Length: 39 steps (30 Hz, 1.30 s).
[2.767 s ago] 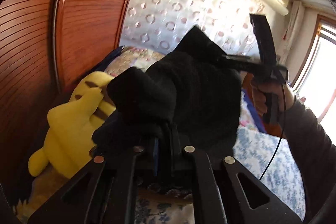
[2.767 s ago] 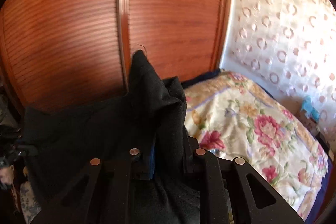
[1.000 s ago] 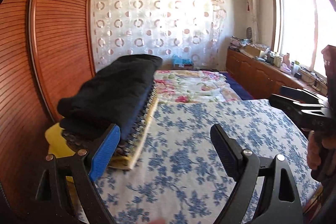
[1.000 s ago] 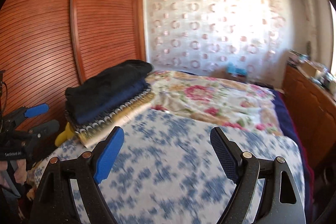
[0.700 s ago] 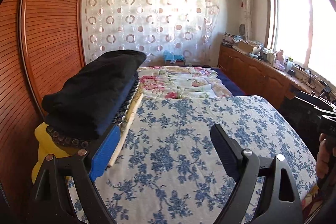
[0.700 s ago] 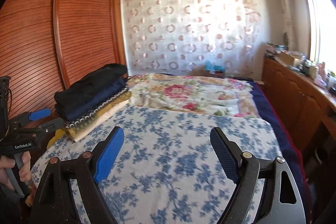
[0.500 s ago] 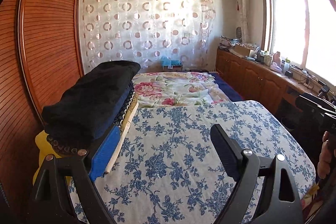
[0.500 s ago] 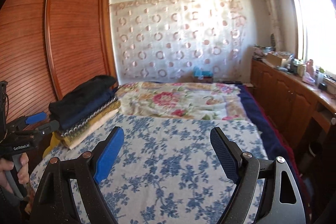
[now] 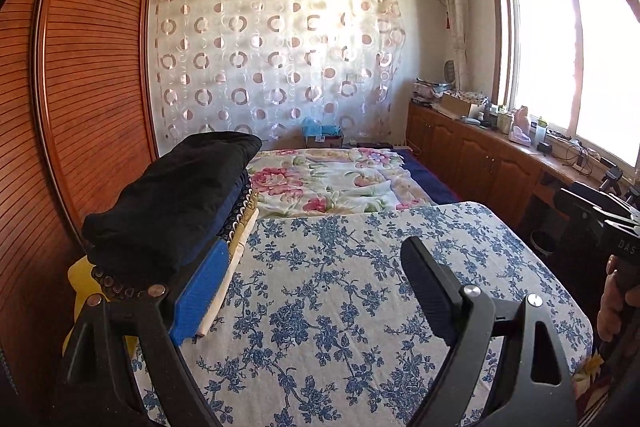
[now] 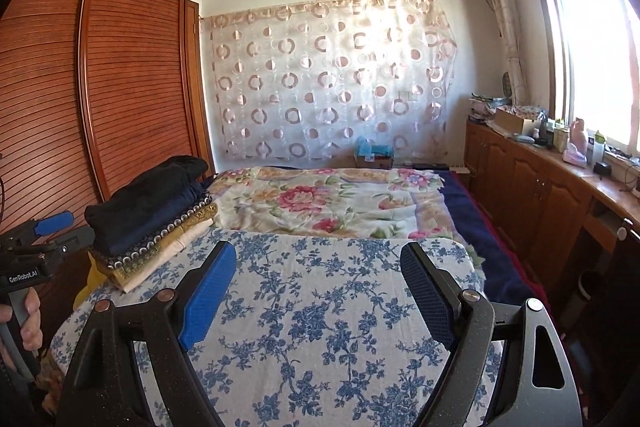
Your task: Fold small clothes
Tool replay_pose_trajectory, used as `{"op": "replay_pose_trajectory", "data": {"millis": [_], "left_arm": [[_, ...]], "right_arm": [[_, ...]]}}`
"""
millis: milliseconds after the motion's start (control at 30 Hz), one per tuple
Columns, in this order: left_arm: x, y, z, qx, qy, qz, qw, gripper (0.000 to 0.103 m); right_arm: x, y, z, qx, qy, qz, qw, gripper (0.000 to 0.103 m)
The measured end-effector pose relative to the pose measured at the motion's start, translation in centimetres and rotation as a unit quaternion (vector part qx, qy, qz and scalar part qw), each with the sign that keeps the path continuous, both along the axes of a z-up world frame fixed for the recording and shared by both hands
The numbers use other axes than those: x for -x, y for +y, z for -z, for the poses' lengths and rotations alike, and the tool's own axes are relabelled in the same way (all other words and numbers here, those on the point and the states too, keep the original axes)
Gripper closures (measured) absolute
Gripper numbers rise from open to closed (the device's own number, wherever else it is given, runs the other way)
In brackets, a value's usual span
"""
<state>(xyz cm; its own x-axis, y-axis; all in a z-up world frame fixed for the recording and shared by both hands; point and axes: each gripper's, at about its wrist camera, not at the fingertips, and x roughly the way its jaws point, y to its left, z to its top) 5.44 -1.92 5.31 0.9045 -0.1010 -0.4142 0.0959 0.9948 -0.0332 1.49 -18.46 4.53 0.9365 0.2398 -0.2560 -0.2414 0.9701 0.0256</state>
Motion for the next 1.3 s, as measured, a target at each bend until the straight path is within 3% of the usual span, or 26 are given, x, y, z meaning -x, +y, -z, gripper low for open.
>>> {"op": "replay_pose_trajectory", "data": {"millis": [1300], "left_arm": [[0.1, -0.2, 0.0, -0.003, -0.002, 0.0, 1.0, 0.015]], "right_arm": [[-1.2, -2.7, -0.4, -0.005, 0.002, -0.019, 1.0, 0.018]]}}
